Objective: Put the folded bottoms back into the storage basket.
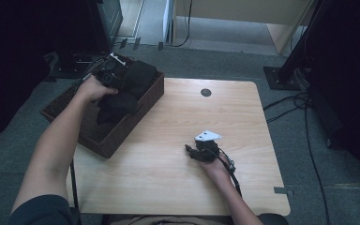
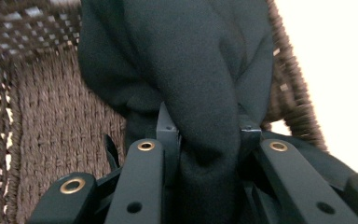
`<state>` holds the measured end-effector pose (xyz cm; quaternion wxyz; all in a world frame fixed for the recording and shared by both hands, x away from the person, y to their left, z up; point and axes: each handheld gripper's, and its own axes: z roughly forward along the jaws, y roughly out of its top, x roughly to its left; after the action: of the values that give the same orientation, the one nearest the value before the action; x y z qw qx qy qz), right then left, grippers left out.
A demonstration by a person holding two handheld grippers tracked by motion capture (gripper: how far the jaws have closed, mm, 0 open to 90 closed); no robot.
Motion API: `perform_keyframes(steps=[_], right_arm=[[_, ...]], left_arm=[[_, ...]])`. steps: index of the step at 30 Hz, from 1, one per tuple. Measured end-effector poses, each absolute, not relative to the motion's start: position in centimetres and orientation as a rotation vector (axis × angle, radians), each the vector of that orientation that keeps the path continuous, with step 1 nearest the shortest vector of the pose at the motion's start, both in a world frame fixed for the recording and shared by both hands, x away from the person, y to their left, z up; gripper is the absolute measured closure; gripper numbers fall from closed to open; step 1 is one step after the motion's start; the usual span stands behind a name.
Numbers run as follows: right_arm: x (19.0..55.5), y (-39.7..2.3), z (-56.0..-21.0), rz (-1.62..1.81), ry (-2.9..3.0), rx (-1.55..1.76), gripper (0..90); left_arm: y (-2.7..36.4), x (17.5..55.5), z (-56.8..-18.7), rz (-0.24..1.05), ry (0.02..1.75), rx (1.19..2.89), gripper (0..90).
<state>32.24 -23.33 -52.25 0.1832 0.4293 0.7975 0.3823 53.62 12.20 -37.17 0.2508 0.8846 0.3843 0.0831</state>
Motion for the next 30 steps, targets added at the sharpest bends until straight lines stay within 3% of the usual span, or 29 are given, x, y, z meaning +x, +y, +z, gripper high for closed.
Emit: perform_keyframes(steps=[24,30], right_arm=[[32.2,-23.3,-52.2,1.072,2.251,1.211,48.2],[32.2,-23.3,-52.2,1.071,2.25,1.212,48.2]], left_arm=[[14.7,55.5,-42.1,0.222,1.135,2.396,69.0],[15.0,55.7,-42.3,0.251,1.186,2.376,53.9]])
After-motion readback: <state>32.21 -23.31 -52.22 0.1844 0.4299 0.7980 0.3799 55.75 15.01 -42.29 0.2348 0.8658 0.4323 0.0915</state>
